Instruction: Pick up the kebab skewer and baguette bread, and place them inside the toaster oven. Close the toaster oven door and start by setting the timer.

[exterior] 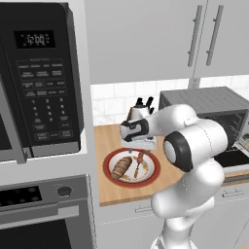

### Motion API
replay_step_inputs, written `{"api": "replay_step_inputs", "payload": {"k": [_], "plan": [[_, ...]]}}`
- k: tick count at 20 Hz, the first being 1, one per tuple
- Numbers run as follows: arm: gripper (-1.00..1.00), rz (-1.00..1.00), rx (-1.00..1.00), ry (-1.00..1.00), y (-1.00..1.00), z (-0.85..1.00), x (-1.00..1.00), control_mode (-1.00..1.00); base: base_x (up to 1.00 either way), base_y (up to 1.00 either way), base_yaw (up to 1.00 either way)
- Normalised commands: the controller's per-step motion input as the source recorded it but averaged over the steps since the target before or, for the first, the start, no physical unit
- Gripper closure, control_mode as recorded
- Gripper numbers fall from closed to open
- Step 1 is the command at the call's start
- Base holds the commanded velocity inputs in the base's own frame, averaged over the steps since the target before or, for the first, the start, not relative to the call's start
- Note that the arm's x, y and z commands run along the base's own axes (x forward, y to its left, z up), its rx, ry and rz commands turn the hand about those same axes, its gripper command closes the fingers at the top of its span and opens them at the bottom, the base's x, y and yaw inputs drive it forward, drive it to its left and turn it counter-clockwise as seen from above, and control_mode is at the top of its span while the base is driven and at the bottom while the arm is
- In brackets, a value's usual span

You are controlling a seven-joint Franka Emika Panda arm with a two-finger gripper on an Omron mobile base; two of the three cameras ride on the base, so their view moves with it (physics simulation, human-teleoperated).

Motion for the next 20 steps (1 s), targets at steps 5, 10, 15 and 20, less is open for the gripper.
{"api": "replay_step_inputs", "payload": {"k": [5,10,15,20], "plan": [[-1.00,-0.01,0.00,0.00,0.03,-0.12,0.09,-1.00,0.00,0.00,0.00],[-1.00,0.00,0.00,-0.07,0.00,-0.25,-0.09,-1.00,0.00,0.00,0.00],[-1.00,0.00,0.00,-0.09,-0.03,-0.22,-0.20,-1.00,0.00,0.00,0.00],[-1.00,-0.03,0.00,-0.11,-0.09,-0.24,-0.12,-1.00,0.00,0.00,0.00]]}}
